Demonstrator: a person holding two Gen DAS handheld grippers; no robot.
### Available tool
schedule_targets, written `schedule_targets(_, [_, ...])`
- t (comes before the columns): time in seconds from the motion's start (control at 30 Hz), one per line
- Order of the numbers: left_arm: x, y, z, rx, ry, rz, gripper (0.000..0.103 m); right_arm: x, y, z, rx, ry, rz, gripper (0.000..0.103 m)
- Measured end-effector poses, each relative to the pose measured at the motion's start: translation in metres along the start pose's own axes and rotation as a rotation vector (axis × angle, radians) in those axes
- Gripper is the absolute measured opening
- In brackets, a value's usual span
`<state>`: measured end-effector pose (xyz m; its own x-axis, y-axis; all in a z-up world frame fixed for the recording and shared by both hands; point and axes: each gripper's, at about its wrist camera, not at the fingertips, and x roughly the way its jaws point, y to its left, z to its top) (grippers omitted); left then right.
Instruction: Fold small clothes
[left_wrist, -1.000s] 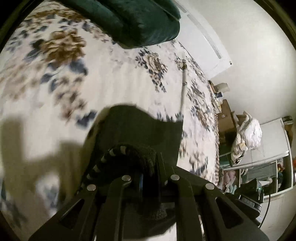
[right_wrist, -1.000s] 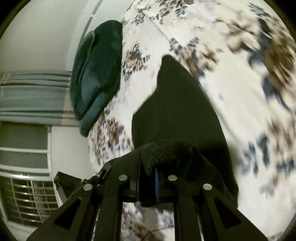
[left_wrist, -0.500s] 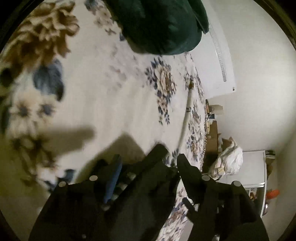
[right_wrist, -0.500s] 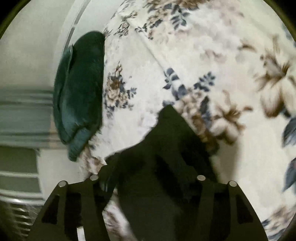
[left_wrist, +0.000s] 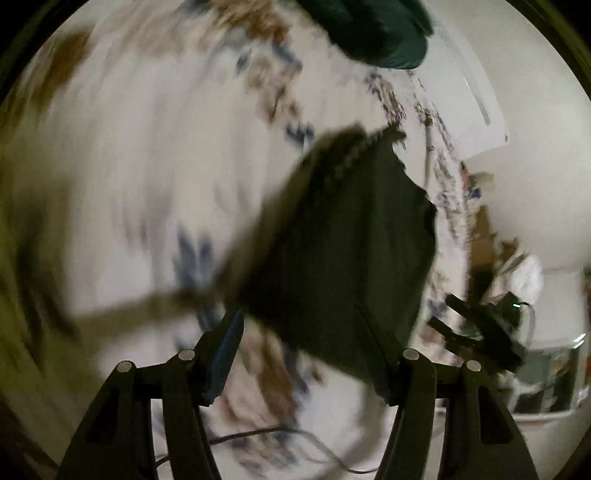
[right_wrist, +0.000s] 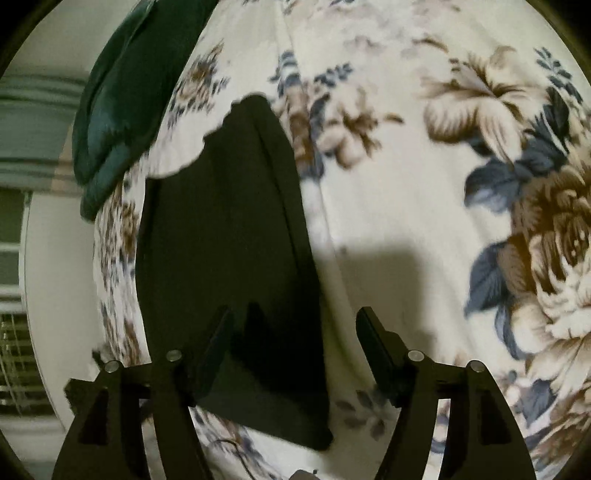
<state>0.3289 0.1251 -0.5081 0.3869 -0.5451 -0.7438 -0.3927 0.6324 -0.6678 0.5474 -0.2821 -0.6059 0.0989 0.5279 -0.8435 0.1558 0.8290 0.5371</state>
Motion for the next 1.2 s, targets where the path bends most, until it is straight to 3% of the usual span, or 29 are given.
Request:
schedule_targets(0.2, [0.045, 0.005, -0.035, -0.145, 0.019, -0.111, 0.061, 0.022, 0.005, 0.028, -0.023, 0.074, 0.091, 0.071])
schedule_targets(0.33, [0.076, -0.003, -0.029, -0.166, -0.001, -0.169, 0.062, 0.051, 0.003, 0.046, 0.006, 0.122, 0.111, 0.071])
schedule_targets(0.43, [0.095, -0.005, -0.021, -0.178, -0.019, -0.172, 0.067, 0.074, -0.001, 0.054, 0.031, 0.159, 0.144, 0.071])
schedule_targets(0.63, [0.098, -0.001, -0.006, -0.290, -0.121, -0.221, 0.069, 0.091, -0.002, 0.074, 0.058, 0.138, 0.223, 0.073])
schedule_targets(0.67, [0.096, 0.001, -0.005, -0.311, -0.142, -0.229, 0.067, 0.094, -0.001, 0.079, 0.073, 0.129, 0.249, 0.073])
schedule_targets(0.8, [0.087, 0.005, 0.000, -0.350, -0.177, -0.226, 0.038, 0.109, 0.009, 0.091, 0.075, 0.117, 0.260, 0.073])
schedule_targets(0.87, [0.081, 0.003, 0.004, -0.337, -0.177, -0.225, 0.031, 0.117, 0.014, 0.093, 0.066, 0.113, 0.250, 0.065])
schedule_targets(0.93, [0.081, -0.004, 0.009, -0.313, -0.176, -0.221, 0.027, 0.120, 0.015, 0.088, 0.059, 0.117, 0.240, 0.033])
schedule_targets(1.0, [0.074, -0.010, 0.019, -0.277, -0.185, -0.226, 0.025, 0.114, 0.018, 0.084, 0.058, 0.098, 0.255, 0.025])
schedule_targets(1.1, [0.054, -0.014, 0.032, -0.210, -0.194, -0.235, 0.024, 0.099, 0.023, 0.066, 0.062, 0.059, 0.253, 0.021])
schedule_targets(1.2, [0.033, -0.012, 0.050, -0.131, -0.180, -0.217, 0.024, 0.077, 0.022, 0.026, 0.104, 0.021, 0.249, 0.020])
